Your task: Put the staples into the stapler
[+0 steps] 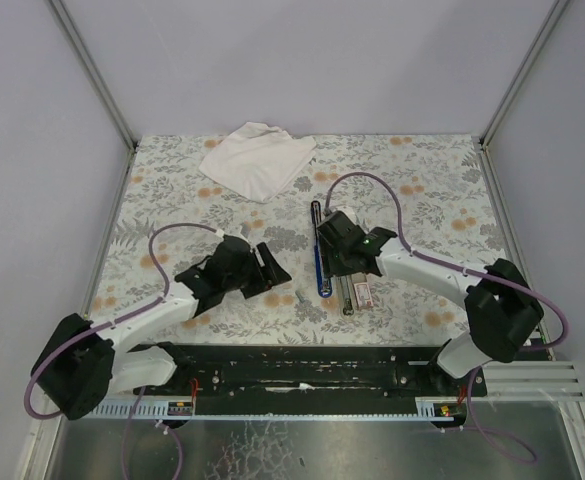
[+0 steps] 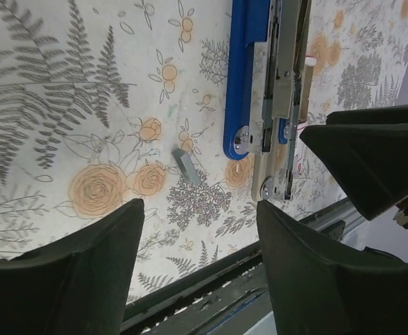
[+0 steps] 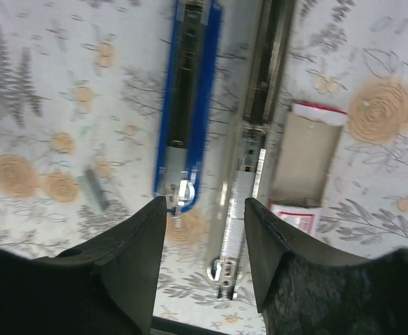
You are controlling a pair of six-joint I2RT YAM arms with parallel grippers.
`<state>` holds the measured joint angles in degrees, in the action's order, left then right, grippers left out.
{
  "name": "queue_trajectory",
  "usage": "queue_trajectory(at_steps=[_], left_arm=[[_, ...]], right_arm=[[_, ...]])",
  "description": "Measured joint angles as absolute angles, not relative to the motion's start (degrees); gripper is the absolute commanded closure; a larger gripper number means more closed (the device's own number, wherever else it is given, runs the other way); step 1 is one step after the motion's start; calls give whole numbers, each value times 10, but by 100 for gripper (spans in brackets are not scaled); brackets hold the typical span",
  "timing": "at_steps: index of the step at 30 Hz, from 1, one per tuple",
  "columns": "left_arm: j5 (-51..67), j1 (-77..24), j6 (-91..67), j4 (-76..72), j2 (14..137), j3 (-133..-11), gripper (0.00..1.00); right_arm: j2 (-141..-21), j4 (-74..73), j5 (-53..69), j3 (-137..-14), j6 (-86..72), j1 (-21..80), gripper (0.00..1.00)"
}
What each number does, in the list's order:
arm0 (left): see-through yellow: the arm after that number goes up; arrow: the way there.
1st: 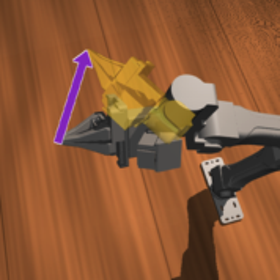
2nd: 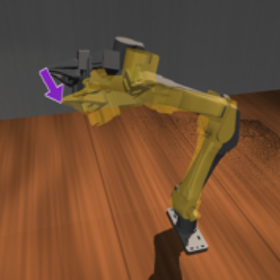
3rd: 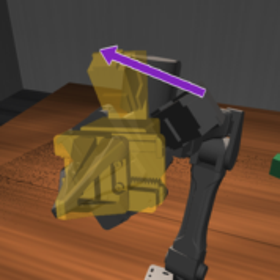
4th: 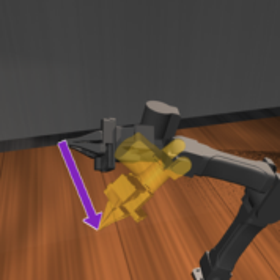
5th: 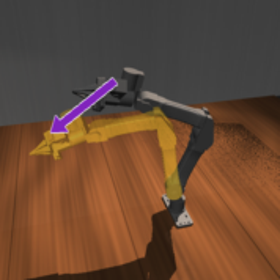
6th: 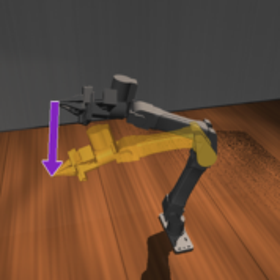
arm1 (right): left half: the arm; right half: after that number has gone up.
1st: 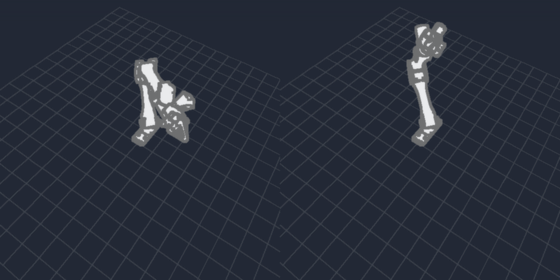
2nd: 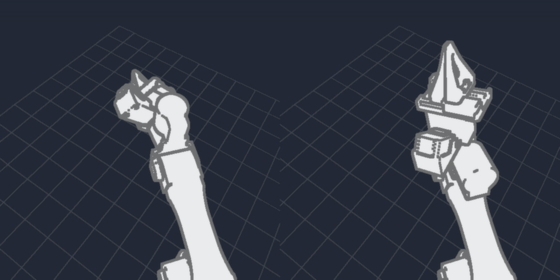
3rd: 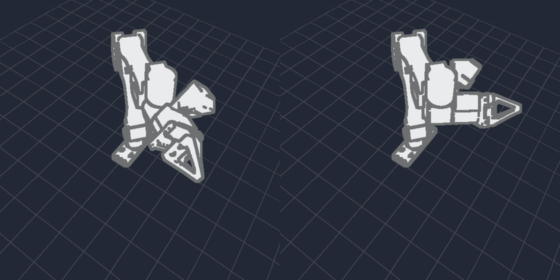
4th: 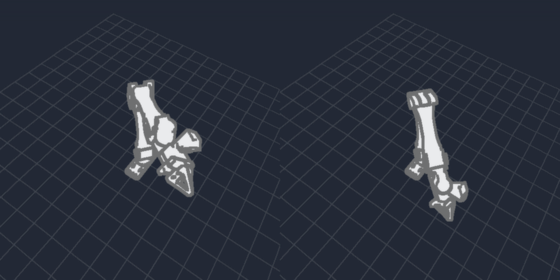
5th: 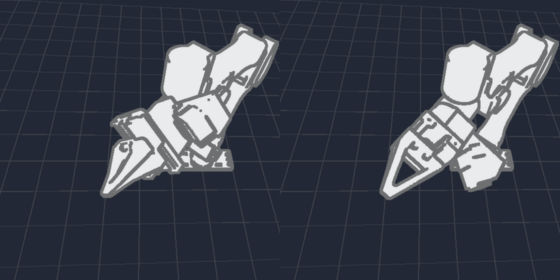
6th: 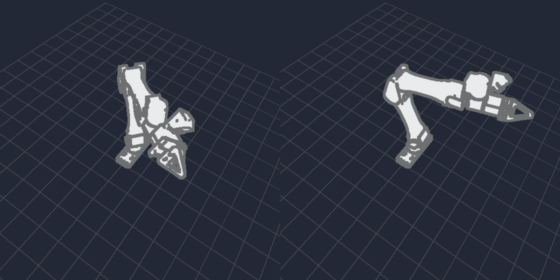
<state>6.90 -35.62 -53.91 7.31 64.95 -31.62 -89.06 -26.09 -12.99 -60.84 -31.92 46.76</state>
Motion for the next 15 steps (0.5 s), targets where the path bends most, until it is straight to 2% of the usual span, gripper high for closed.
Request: queue_trajectory(at_steps=[6, 15], left_arm=[[38, -415, -607, 47, 716, -316, 54], [20, -438, -660, -4, 757, -314, 62]], right_arm=[[-872, -247, -125, -558, -306, 445, 43], [-825, -215, -109, -528, -300, 442, 42]])
